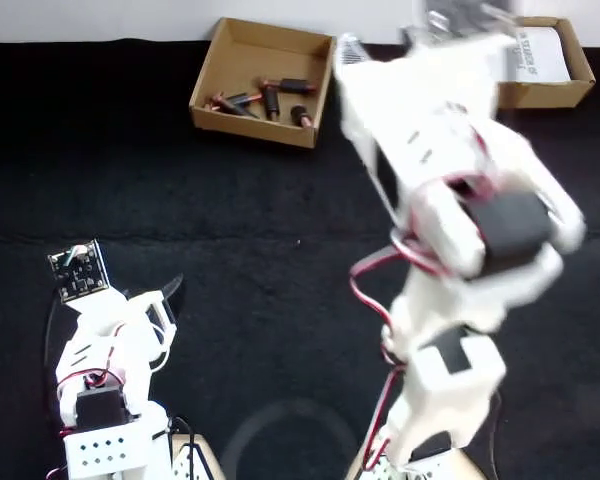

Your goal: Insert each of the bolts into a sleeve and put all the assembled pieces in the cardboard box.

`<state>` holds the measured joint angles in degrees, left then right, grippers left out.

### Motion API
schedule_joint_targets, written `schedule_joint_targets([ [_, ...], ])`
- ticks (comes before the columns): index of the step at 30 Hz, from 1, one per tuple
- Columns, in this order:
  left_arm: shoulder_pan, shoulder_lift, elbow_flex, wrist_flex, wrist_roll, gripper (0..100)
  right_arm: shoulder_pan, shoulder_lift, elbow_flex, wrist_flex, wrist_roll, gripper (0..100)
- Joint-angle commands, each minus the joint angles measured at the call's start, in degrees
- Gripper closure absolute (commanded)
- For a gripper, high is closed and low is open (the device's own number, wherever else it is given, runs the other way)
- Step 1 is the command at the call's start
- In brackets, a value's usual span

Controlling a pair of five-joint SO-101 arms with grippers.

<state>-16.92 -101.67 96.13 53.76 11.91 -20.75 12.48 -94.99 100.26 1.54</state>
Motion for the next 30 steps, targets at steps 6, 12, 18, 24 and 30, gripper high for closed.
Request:
schedule_joint_targets([
  [6,0.92,-0.04,1.10,1.41,-0.18,70,5.23,-25.19,15.96,1.01,-0.35,83.2],
  [12,2.59,-0.22,1.10,3.16,-0.18,70,5.32,-49.19,50.33,0.84,-0.35,83.2],
  [18,2.59,-0.22,1.10,3.52,-0.09,70,5.32,-69.23,80.48,0.57,-0.35,83.2],
  [24,4.44,-0.22,1.10,7.03,-0.09,70,6.37,-83.65,119.43,-8.13,-0.26,83.2],
  [30,10.68,-0.22,1.10,10.99,0.00,70,11.38,-100.18,157.32,-32.92,-0.09,83.2],
])
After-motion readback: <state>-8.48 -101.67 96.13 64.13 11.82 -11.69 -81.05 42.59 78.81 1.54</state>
